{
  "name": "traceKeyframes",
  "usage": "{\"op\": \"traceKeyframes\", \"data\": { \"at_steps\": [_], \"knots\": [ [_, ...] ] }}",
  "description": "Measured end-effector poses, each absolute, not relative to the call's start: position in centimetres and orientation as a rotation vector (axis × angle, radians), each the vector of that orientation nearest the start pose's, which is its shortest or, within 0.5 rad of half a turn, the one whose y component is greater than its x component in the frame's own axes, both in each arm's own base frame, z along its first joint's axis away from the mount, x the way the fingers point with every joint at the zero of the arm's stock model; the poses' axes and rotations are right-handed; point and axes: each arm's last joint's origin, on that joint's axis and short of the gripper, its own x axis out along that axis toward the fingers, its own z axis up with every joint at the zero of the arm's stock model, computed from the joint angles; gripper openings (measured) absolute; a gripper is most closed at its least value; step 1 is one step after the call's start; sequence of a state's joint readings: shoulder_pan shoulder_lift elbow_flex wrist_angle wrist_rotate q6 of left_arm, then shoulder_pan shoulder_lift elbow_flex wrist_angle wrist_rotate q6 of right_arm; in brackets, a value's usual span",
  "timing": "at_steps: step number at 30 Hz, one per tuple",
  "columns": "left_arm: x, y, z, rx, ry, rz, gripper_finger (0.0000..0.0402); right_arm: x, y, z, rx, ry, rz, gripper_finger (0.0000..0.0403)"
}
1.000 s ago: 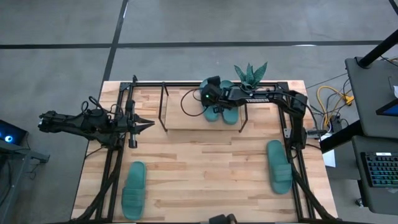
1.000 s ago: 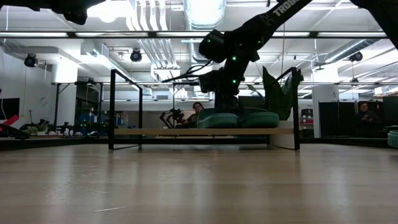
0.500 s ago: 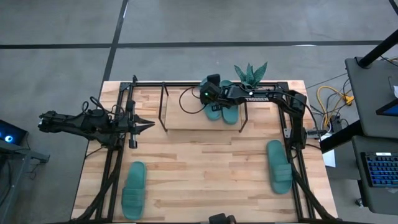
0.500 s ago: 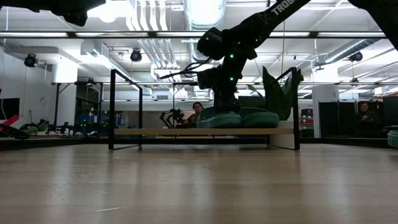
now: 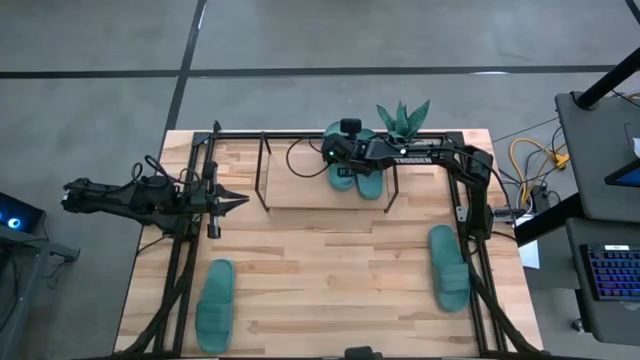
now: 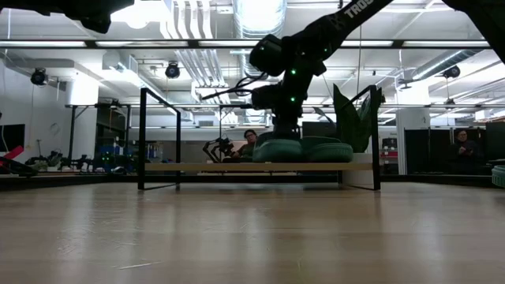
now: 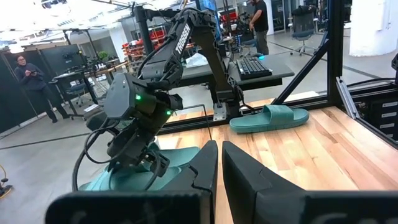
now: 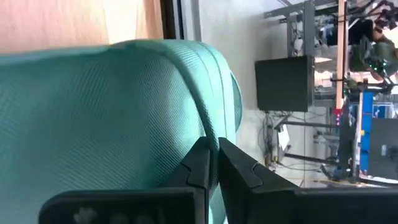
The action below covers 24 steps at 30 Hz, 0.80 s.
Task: Pick and place slides into the shelf
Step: Adjust the green slippers on the shelf
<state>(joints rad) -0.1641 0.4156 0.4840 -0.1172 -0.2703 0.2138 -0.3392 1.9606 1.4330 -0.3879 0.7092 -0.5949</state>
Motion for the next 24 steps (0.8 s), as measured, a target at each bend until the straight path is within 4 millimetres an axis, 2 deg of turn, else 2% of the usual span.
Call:
{"op": "traceKeyframes", "data": {
  "at_steps": [13, 24],
  "knots": [
    [11.4, -1.1, 28.2, 0.223, 0.060, 0.101, 0.0008, 39.0, -14.1, 20.5, -0.680, 1.212, -0.756, 0.0013],
    [11.4, -1.1, 28.2, 0.224, 0.063, 0.100, 0.0008, 38.7, -13.8, 19.8, -0.672, 1.225, -0.761, 0.0013]
  ]
}}
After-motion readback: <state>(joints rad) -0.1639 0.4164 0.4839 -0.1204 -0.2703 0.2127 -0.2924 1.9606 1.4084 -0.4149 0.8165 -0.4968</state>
